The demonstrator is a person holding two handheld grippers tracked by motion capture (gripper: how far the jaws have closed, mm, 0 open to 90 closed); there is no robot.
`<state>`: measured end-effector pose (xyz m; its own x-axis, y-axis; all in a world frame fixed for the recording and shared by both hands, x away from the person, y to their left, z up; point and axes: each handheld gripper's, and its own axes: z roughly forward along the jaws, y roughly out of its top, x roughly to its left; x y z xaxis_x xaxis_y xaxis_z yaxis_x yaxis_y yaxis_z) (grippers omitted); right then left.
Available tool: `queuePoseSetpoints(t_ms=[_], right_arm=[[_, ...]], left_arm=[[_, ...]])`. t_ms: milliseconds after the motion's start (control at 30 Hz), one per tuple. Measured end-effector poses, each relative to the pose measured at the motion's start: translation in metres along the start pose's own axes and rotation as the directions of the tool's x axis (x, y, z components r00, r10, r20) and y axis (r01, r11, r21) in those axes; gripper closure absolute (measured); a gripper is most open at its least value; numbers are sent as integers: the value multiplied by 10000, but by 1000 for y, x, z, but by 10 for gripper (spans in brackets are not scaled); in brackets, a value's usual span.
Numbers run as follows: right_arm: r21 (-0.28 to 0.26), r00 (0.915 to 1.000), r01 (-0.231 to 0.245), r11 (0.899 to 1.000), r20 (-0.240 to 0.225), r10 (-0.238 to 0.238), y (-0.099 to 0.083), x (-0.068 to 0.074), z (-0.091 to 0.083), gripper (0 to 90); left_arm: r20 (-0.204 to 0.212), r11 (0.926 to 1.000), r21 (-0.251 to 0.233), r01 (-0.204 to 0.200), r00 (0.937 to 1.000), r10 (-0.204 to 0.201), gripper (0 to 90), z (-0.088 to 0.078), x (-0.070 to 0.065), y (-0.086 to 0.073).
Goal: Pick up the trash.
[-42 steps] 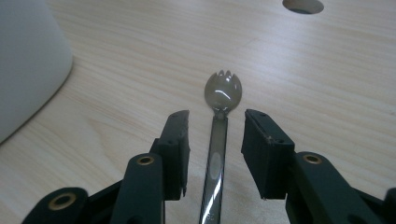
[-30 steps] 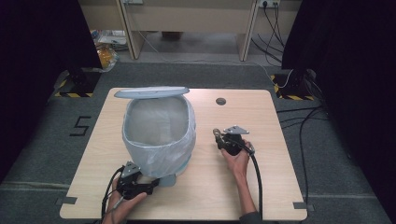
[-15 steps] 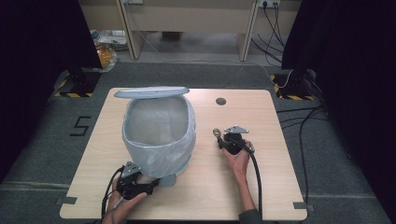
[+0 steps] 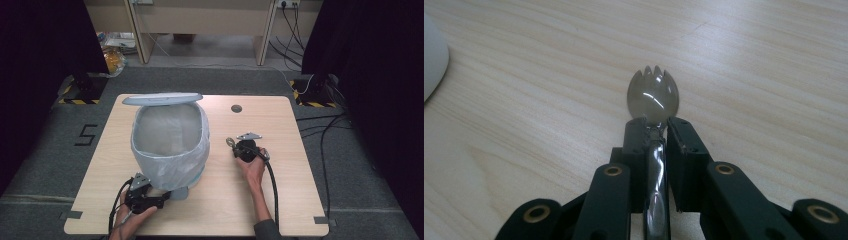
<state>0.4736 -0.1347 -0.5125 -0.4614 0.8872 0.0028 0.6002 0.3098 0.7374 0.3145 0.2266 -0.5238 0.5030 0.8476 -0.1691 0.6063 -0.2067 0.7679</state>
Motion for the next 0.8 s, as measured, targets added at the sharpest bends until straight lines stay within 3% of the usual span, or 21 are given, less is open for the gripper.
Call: queuePoseSetpoints(t_ms=[300,600,800], right_arm=[[-88,9997,217,9997,-113,-218,-1,-2,-5,796],[-877,9976,651,9940,-187,-670,10,6,-37,796],[-1273,9972,612,9900,-345,-661,13,8,-54,796]], left_arm=[[1,10000,2,-3,10000,3,140,0,0,0],[-1,10000,2,-2,10000,2,140,0,0,0],[-3,10000,2,-1,10000,1,140,0,0,0]])
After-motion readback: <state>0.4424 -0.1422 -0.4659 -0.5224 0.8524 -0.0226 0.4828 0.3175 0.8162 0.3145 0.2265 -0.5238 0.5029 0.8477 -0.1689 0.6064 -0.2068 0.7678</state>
